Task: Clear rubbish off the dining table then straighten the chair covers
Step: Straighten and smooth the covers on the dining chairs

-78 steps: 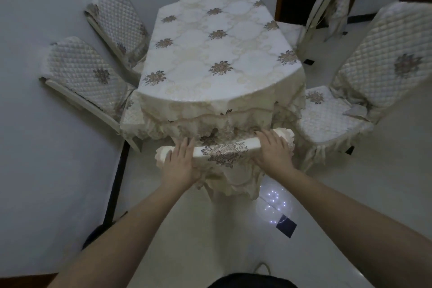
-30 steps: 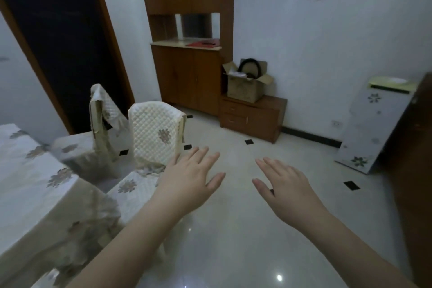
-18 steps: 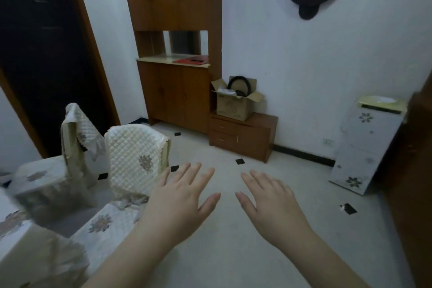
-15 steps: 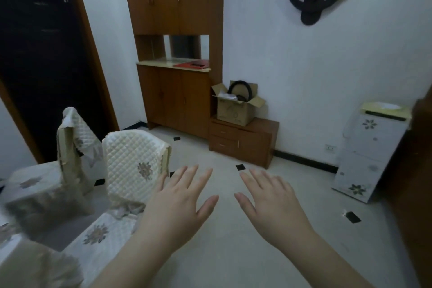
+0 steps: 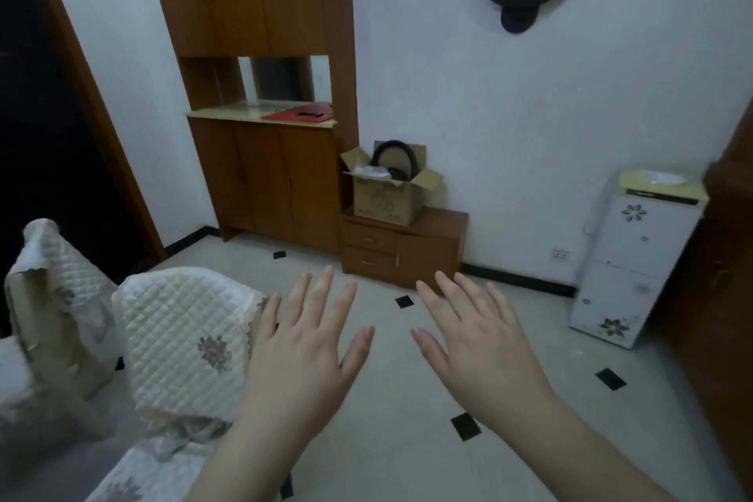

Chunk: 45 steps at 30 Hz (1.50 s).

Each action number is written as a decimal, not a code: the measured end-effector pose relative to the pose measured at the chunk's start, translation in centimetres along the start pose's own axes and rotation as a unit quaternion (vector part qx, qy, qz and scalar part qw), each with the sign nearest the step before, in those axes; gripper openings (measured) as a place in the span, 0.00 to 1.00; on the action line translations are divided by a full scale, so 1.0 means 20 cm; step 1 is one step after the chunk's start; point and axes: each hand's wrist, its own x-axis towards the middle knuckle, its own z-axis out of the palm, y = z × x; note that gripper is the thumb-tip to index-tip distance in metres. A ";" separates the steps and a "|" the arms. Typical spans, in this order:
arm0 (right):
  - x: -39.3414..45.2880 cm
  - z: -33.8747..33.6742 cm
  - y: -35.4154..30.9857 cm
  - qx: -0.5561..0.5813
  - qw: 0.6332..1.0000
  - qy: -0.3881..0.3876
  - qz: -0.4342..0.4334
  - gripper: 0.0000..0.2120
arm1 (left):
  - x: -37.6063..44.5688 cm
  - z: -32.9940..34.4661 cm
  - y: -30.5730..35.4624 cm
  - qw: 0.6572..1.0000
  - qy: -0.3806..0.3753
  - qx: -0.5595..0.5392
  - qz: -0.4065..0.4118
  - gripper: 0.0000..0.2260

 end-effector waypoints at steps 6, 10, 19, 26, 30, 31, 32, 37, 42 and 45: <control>0.34 0.12 0.25 0.028 1.000 0.003 -0.011 0.32 | 0.42 0.16 0.13 0.999 -0.034 0.012 0.004 0.36; 0.61 0.22 0.44 0.049 0.999 -0.005 -0.013 0.31 | 0.70 0.29 0.20 0.998 -0.055 0.029 -0.012 0.33; 1.17 0.45 0.58 0.051 0.996 -0.056 -0.050 0.31 | 1.13 0.45 0.08 0.992 -0.068 0.029 -0.106 0.31; 1.64 0.65 0.37 0.081 0.986 -0.068 -0.128 0.35 | 1.35 0.57 -0.27 0.982 -0.038 0.024 -0.183 0.35; 1.91 0.72 0.18 0.095 0.980 -0.077 -0.157 0.29 | 1.49 0.64 -0.50 0.978 -0.017 0.035 -0.203 0.34; 1.99 0.73 0.13 0.095 0.978 -0.079 -0.167 0.29 | 1.53 0.66 -0.57 0.977 -0.016 0.037 -0.211 0.34; 2.06 0.75 0.08 0.093 0.977 -0.076 -0.177 0.29 | 1.56 0.67 -0.63 0.976 -0.017 0.038 -0.216 0.34; 2.36 0.90 -0.10 0.098 0.973 -0.067 -0.196 0.30 | 1.77 0.77 -0.89 0.973 -0.025 0.035 -0.226 0.35; 2.64 1.07 -0.20 0.122 0.966 -0.081 -0.214 0.31 | 1.95 0.94 -1.09 0.964 -0.037 0.029 -0.261 0.36; 2.85 1.21 -0.23 0.120 0.962 -0.081 -0.233 0.34 | 2.07 1.06 -1.19 0.956 -0.042 0.036 -0.287 0.34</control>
